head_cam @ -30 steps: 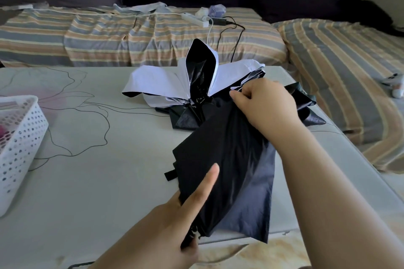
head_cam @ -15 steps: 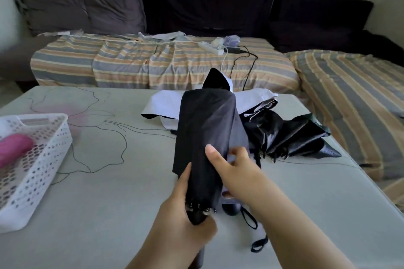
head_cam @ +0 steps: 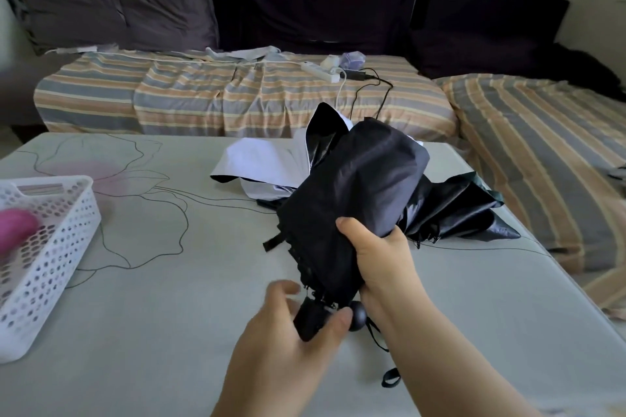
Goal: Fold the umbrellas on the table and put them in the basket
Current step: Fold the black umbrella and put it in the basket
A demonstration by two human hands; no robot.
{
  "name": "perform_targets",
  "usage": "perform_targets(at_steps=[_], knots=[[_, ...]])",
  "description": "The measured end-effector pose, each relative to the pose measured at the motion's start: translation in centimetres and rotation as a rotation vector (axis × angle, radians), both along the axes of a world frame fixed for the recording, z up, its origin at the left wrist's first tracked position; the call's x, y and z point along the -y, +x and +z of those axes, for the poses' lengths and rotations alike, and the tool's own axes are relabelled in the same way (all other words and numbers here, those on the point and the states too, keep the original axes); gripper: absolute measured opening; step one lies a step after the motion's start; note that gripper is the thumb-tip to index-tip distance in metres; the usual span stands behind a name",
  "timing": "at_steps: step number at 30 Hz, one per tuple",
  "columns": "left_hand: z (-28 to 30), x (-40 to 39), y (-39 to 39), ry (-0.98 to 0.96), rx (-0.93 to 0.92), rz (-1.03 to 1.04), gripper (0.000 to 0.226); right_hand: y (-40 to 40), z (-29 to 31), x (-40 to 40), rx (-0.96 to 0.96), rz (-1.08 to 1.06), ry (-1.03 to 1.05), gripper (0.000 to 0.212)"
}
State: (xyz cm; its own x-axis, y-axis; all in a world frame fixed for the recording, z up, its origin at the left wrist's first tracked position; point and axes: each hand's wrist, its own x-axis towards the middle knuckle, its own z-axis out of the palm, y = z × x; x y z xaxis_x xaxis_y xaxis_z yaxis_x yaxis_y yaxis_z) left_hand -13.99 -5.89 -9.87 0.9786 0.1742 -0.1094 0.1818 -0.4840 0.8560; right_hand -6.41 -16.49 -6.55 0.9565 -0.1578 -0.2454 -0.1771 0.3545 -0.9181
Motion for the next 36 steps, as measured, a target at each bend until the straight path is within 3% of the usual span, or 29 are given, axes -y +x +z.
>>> perform_targets(at_steps=[2, 5, 9, 12, 17, 21, 29, 31, 33, 36], knots=[[0.4, -0.3, 0.8, -0.19, -0.123, -0.119, 0.048, -0.2, -0.2, -0.5, -0.017, 0.029, 0.076, 0.021], [1.4, -0.6, 1.1, -0.437, -0.161, -0.117, 0.048, -0.5, -0.2, -1.0, -0.033, 0.101, 0.177, 0.023], [1.8, -1.6, 1.0, -0.39, -0.064, -0.108, 0.052, 0.2, 1.0, -0.1, 0.033, 0.088, 0.155, 0.028], [1.8, -3.2, 1.2, -0.211, -0.06, -0.227, 0.052, 1.3, 2.2, 2.6, 0.07, 0.019, 0.181, 0.029], [0.8, -5.8, 1.5, -0.063, -0.098, -0.37, 0.049, 1.0, 1.8, 5.8, -0.144, 0.114, 0.195, 0.017], [0.4, -7.3, 2.0, -0.092, -0.169, -0.405, 0.052, 0.7, 1.3, 6.0, -0.214, 0.168, 0.212, 0.013], [-0.9, -9.6, 3.7, -0.278, -0.394, -0.361, 0.106, 0.1, -0.9, 2.7, 0.082, 0.323, 0.178, 0.036], [-1.0, -9.9, 3.9, -0.421, -0.424, -0.418, 0.099, 0.2, -1.2, 2.4, 0.123, 0.348, 0.227, 0.04], [-0.8, -10.0, 3.7, -0.543, -0.409, -0.465, 0.077, 0.3, -1.2, 2.1, 0.17, 0.399, 0.236, 0.039], [-0.5, -9.9, 3.1, -0.576, -0.326, -0.383, 0.055, 0.7, -1.6, 2.3, 0.177, 0.448, 0.278, 0.031]])
